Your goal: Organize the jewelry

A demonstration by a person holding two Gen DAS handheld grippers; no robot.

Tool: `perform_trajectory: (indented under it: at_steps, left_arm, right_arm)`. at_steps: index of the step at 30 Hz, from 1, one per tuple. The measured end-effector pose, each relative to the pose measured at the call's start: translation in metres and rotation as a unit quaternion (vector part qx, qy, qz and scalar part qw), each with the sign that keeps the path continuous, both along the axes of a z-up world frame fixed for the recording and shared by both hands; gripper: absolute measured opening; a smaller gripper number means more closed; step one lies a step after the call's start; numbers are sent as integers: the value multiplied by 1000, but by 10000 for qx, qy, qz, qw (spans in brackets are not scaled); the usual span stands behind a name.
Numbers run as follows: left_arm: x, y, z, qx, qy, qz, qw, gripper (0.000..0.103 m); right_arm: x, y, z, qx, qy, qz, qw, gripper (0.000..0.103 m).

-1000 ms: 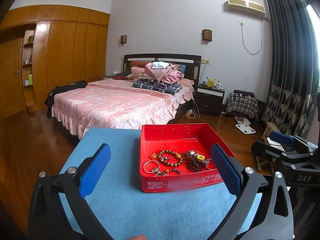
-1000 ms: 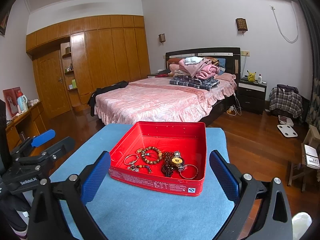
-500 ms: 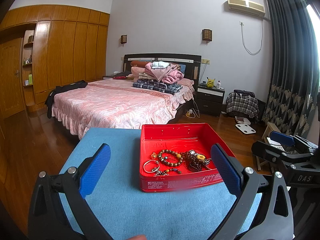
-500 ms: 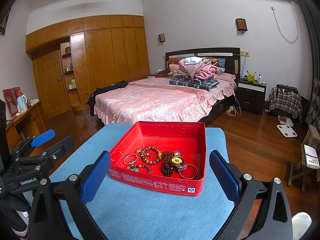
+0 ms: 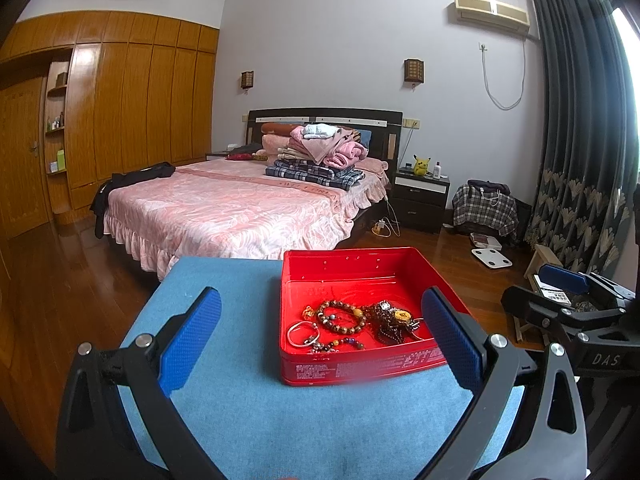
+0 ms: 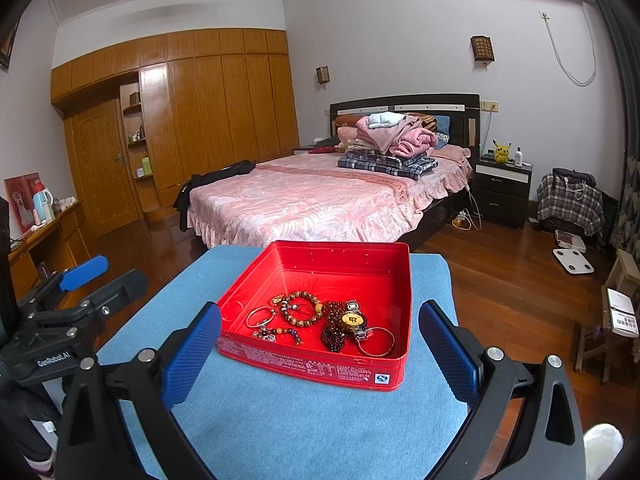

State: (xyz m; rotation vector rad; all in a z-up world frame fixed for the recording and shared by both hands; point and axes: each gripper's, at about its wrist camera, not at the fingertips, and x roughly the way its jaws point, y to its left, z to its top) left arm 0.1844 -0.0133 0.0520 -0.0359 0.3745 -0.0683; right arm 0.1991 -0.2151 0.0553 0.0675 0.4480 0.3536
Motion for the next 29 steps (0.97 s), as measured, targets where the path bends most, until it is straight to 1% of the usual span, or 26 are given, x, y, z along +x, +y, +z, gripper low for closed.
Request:
perform_trajectory:
  at_steps: [8, 16, 29]
  left_arm:
    - [0, 0, 2, -52, -16, -29, 10000, 97]
    - [1, 0, 1, -32, -26, 13, 10000, 97]
    - [2, 1, 1, -17, 5, 32, 10000, 97]
  right_arm:
    - [0, 0, 0, 0, 2, 1, 10000, 97]
    - [-2, -8, -6, 7, 27, -31, 10000, 97]
    - [-2, -8, -5, 10, 28, -30, 10000, 97]
